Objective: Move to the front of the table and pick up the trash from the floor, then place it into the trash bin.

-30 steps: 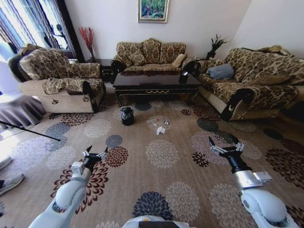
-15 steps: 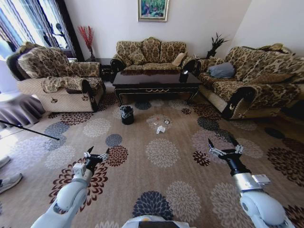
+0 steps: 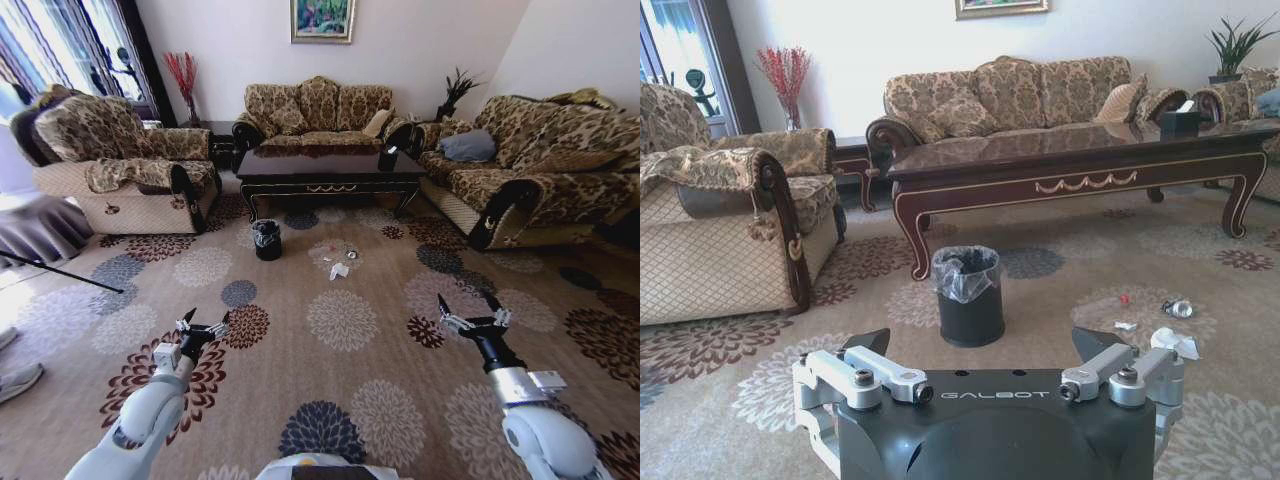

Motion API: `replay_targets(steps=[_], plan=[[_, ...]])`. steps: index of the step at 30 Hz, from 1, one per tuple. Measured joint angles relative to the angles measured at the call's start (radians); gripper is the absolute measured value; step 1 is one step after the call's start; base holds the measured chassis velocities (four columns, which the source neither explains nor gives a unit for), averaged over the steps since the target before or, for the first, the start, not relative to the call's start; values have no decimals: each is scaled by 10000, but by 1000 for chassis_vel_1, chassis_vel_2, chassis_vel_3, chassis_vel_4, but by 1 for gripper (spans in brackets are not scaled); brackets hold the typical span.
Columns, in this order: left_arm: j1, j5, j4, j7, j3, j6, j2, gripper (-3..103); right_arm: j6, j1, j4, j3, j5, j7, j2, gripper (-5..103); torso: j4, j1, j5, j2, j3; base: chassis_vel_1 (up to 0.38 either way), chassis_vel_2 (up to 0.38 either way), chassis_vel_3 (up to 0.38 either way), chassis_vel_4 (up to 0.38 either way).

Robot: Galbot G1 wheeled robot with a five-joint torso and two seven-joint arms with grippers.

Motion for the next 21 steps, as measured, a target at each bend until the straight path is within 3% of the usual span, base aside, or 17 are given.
replay_targets(steps=[21], plan=[[-181, 70, 376, 181, 156, -91, 34, 100, 70, -476, 491, 99, -296, -86, 842, 100, 1, -397, 0, -951, -555, 0, 0, 0, 0]])
